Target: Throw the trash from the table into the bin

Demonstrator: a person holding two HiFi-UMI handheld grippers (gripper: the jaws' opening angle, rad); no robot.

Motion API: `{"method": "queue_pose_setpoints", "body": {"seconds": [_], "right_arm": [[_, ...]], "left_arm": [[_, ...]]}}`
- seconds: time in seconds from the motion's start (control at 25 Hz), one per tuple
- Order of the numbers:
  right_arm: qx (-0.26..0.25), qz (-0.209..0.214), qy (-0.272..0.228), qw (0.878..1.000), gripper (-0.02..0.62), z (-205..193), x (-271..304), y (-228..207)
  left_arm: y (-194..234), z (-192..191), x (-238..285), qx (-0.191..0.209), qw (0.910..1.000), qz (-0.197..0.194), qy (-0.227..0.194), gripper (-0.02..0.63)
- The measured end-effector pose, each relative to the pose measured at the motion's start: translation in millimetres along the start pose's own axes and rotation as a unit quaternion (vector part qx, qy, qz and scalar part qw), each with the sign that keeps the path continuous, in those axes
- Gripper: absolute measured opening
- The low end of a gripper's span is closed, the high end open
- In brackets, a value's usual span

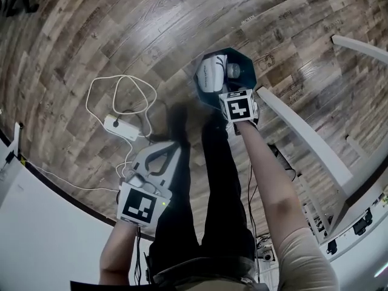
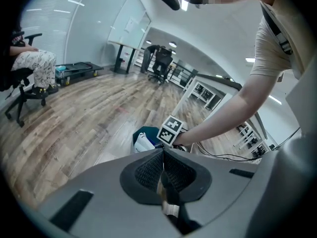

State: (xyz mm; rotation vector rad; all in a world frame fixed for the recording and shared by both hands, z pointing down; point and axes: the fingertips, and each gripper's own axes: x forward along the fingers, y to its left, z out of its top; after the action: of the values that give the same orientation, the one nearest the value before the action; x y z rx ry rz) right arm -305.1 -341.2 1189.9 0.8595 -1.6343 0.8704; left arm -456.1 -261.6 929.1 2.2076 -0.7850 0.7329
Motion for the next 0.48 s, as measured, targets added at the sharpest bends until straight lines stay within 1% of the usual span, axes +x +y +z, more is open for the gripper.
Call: {"method": "queue_pose_setpoints", "body": {"seconds": [0.08,0.2,0.24,0.28,0.32,0.4,0.48], "right_arm": [[0.033,0.020,0.003,0.999,0.017,-1,11,-2],[0.064,0.031,-0.006,0.997,0.020,3,15,-5],[0.072,0.035,-0.007,0.997,0.046,4,15,-6],[0.085,0.041,-0.007,0.996,0.167,4,13,-6],[0.101,0.051,-0.009,0.994,0.243,5,9,-6],[0.129,0.073,-0.027,0.989,0.251,10,-4,-9],[0.142,0.080,-0.049,0.985,0.259,13,-23,-14]], "left_arm": [[2,-6,3,-0.001,1.0000,0.001,0.002,0.014],[5,-9,4,-0.003,1.0000,0.005,0.000,0.014],[6,-9,4,-0.005,1.0000,0.007,0.000,0.014],[8,-9,3,-0.007,0.9999,0.010,0.000,0.014],[9,-8,3,-0.008,0.9999,0.013,-0.001,0.014],[10,-3,3,-0.008,0.9998,0.016,-0.004,0.014],[10,3,1,-0.007,0.9998,0.018,-0.009,0.014]]}}
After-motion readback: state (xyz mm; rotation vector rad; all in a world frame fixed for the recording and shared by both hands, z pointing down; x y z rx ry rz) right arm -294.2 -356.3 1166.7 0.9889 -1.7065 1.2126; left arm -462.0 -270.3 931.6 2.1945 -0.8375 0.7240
